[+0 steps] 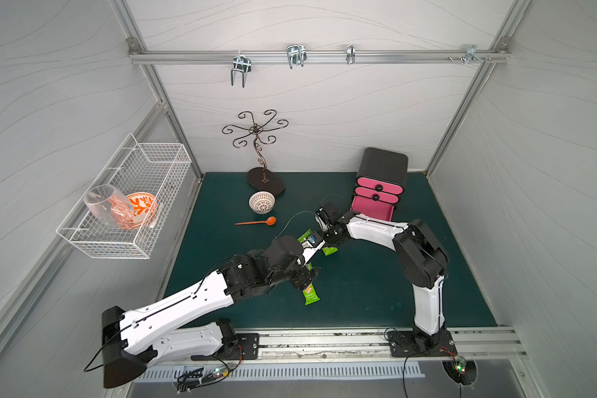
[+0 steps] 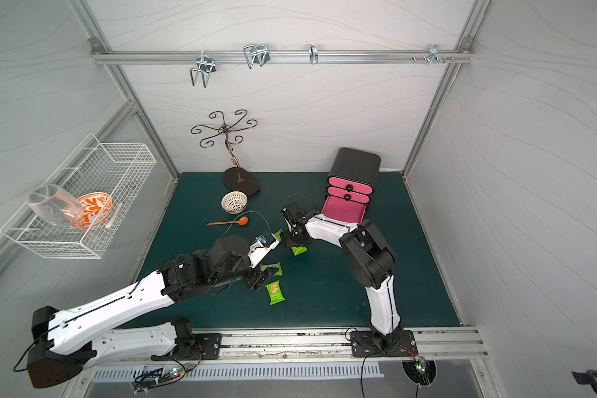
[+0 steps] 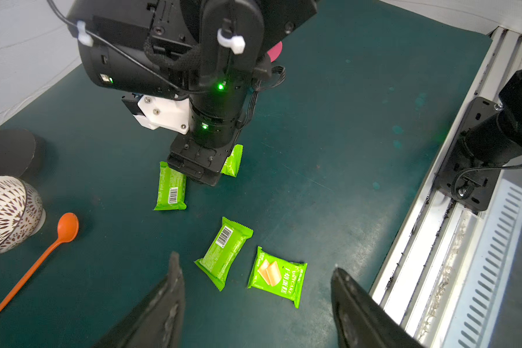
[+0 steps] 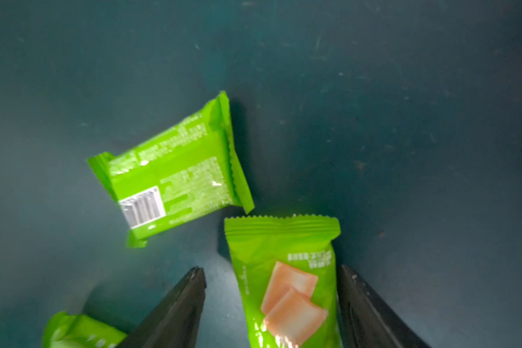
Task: Place the cookies into the drawer by color
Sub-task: Pick up the cookie at the center of the board.
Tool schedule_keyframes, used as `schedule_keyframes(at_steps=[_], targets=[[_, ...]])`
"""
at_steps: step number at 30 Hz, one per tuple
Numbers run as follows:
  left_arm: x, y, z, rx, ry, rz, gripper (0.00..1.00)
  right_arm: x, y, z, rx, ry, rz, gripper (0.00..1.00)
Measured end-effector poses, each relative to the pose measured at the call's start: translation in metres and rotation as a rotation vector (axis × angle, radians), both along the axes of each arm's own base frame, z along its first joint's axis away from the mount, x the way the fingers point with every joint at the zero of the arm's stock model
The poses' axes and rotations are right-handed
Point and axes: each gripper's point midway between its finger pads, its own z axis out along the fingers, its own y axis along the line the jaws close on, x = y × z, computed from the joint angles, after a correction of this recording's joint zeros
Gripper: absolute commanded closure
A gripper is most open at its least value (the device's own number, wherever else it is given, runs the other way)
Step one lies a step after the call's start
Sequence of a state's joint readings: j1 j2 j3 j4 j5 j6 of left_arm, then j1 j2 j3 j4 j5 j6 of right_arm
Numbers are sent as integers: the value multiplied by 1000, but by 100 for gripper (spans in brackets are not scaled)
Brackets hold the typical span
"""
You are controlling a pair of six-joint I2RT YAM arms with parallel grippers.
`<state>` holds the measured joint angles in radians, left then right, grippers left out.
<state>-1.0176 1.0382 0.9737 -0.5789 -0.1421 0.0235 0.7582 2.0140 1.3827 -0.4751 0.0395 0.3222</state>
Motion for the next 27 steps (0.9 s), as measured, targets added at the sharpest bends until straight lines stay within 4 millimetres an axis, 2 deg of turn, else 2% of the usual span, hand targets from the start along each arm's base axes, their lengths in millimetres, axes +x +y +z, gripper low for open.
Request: schedule_keyframes(at_steps=[4,10,19,23,27], targets=[[1,1,0,9,-12,0,22,-7,-3,-4,-66,-25,33,33],[1,1,0,8,-11,-1,22,-14,-7,-7,-152,-50,57,52],[0,0,-1,8,-3,-6,22,-17,-16,-3,-190,-45,25,67],[0,0,-1,9,-3,-6,22,-14,-33,13,-169,-41,-32,68],[1,-1,-3,12,0,-6,22,4,-64,54,-77,-82,-164,67]])
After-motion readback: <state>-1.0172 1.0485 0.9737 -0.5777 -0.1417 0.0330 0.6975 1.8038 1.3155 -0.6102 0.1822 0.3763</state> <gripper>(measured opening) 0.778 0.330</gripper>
